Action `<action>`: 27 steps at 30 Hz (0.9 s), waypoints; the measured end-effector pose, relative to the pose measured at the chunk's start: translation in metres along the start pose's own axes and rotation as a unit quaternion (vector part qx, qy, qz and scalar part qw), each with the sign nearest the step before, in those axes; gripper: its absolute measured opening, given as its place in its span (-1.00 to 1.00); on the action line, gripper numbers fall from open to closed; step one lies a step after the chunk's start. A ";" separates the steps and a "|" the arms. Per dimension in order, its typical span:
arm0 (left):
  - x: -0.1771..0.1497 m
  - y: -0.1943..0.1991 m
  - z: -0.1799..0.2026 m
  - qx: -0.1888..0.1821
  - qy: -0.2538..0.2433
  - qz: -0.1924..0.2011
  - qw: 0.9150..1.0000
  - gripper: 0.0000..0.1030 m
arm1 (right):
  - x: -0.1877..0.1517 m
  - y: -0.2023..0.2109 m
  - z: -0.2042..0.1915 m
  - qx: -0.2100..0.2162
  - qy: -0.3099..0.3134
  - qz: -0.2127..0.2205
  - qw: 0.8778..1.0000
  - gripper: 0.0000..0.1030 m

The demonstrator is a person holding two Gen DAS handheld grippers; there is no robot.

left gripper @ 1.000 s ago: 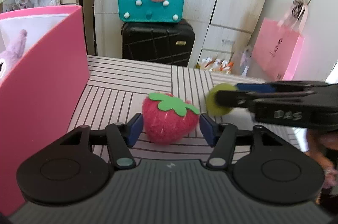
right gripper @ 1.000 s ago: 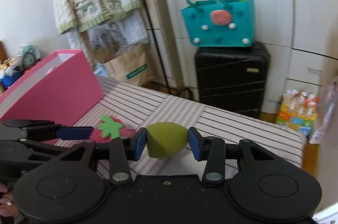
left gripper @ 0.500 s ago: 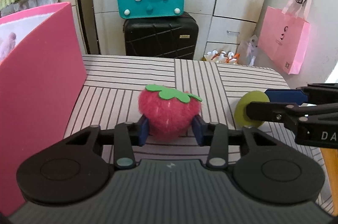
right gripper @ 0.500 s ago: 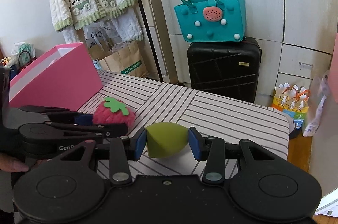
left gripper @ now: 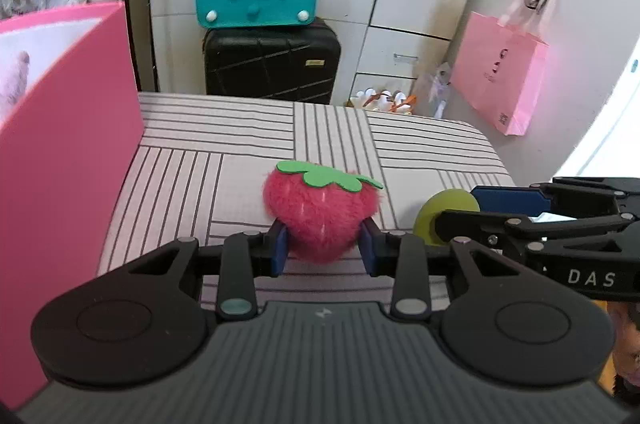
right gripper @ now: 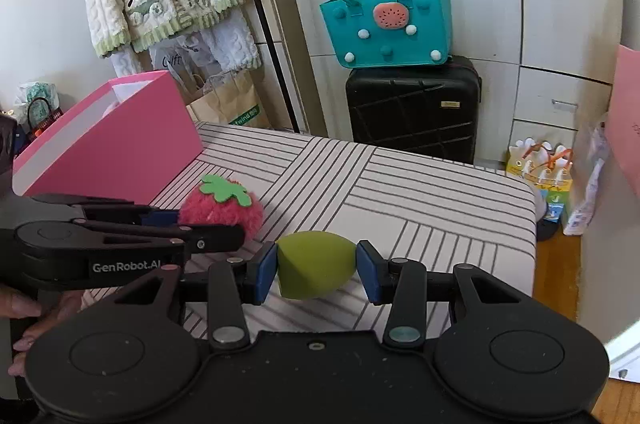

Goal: Organize soft objects
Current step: 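Lift the strawberry plush and green sponge and carry them over the box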

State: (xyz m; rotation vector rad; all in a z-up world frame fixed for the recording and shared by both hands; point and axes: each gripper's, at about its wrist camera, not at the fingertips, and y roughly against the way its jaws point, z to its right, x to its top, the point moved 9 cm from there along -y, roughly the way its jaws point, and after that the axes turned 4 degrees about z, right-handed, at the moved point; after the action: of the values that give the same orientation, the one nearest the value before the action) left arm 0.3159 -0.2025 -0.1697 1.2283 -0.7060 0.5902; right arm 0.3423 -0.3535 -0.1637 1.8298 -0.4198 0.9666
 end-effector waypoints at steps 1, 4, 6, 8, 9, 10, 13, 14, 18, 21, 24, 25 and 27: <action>-0.001 0.004 0.001 -0.001 -0.003 -0.004 1.000 -0.34 | -0.001 0.004 -0.002 -0.003 0.000 -0.001 1.000 -0.07; -0.006 0.012 0.003 -0.008 -0.006 -0.027 1.000 -0.34 | -0.008 0.014 -0.009 -0.014 0.007 -0.016 1.000 -0.07; -0.010 0.019 0.004 -0.017 -0.011 -0.037 0.999 -0.34 | -0.012 0.023 -0.016 -0.017 0.011 -0.026 0.999 -0.07; -0.013 0.031 0.004 -0.025 -0.015 -0.042 0.999 -0.34 | -0.016 0.032 -0.023 -0.018 0.014 -0.030 0.999 -0.07; -0.015 0.037 0.005 -0.028 -0.018 -0.044 0.998 -0.34 | -0.018 0.038 -0.028 -0.017 0.015 -0.031 0.999 -0.07; -0.017 0.043 0.005 -0.031 -0.021 -0.046 0.998 -0.34 | -0.020 0.044 -0.033 -0.016 0.016 -0.032 0.999 -0.07; -0.025 0.061 0.005 -0.049 -0.027 -0.055 0.997 -0.34 | -0.028 0.059 -0.047 -0.018 0.014 -0.036 0.999 -0.07; -0.027 0.065 0.007 -0.058 -0.030 -0.060 0.996 -0.34 | -0.030 0.064 -0.050 -0.019 0.015 -0.038 0.999 -0.07; -0.036 0.086 0.012 -0.071 -0.063 -0.066 0.993 -0.34 | -0.039 0.078 -0.068 -0.016 0.015 -0.039 0.999 -0.07; -0.039 0.100 0.013 -0.081 -0.074 -0.067 0.992 -0.34 | -0.043 0.089 -0.081 -0.015 0.015 -0.037 0.999 -0.07; -0.044 0.115 0.013 -0.095 -0.081 -0.073 0.989 -0.34 | -0.044 0.099 -0.090 -0.025 0.018 -0.031 0.999 -0.07; -0.046 0.120 0.011 -0.100 -0.084 -0.076 0.988 -0.34 | -0.044 0.103 -0.094 -0.028 0.019 -0.029 0.999 -0.07; -0.048 0.128 0.008 -0.105 -0.090 -0.081 0.987 -0.34 | -0.044 0.112 -0.098 -0.036 0.021 -0.024 0.999 -0.07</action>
State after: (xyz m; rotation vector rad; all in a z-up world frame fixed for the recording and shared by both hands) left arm 0.1884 -0.1804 -0.1240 1.1365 -0.7903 0.2651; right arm 0.1998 -0.3238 -0.1109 1.7444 -0.3772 0.9441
